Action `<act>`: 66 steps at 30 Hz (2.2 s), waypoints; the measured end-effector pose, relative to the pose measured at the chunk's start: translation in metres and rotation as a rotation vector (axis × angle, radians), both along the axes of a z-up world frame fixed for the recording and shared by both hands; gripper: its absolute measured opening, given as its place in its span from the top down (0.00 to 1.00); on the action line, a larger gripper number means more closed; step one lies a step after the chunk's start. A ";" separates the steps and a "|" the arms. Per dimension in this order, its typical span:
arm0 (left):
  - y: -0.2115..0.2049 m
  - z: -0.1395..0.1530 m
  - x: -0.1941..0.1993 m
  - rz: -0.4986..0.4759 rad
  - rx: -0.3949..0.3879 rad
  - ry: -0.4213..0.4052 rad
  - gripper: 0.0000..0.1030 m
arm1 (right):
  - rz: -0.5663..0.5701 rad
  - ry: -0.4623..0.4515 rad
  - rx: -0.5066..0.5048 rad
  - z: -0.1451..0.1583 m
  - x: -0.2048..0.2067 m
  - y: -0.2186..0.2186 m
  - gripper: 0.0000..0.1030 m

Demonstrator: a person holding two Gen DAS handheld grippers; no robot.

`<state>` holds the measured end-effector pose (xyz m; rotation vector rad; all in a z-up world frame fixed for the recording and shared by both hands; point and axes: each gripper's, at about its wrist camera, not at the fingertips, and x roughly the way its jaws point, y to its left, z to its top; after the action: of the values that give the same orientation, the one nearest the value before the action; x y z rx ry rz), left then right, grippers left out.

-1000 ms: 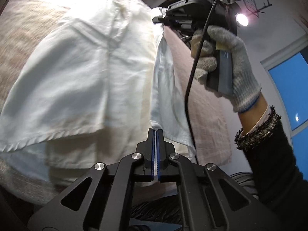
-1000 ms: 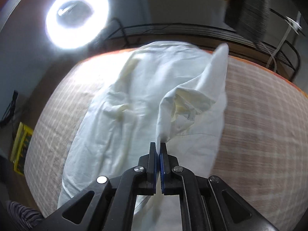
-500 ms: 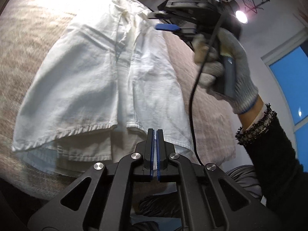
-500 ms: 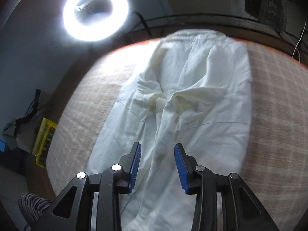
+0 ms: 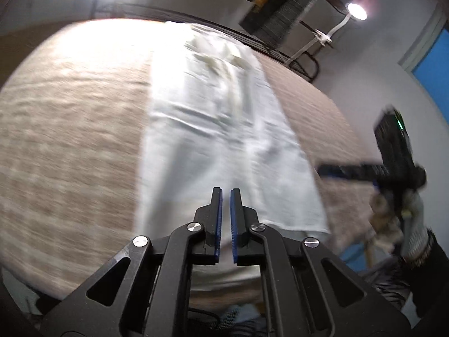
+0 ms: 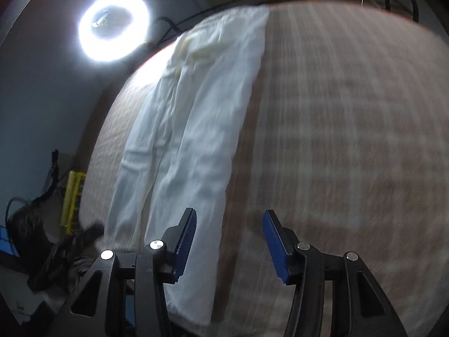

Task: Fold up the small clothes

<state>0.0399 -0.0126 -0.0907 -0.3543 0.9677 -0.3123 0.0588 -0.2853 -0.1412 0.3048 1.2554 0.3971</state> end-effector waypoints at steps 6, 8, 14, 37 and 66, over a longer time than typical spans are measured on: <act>0.025 -0.011 0.017 0.049 0.029 0.031 0.96 | 0.068 0.052 -0.008 -0.022 -0.013 0.014 0.90; 0.027 -0.011 0.023 0.038 0.046 0.034 0.96 | 0.081 0.040 -0.080 -0.024 -0.016 0.017 0.92; 0.027 -0.005 0.058 -0.027 0.084 0.019 0.96 | 0.098 -0.047 -0.115 -0.002 -0.018 0.021 0.61; 0.009 -0.054 0.040 -0.156 0.273 -0.007 0.96 | 0.089 -0.146 -0.226 -0.009 -0.020 0.031 0.71; 0.065 -0.076 0.020 -0.073 -0.332 0.422 0.90 | -0.037 0.159 0.246 -0.041 -0.065 -0.013 0.73</act>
<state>0.0599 0.0523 -0.1665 -0.7087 1.3482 -0.4783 -0.0059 -0.2983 -0.1822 0.5776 1.3555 0.5038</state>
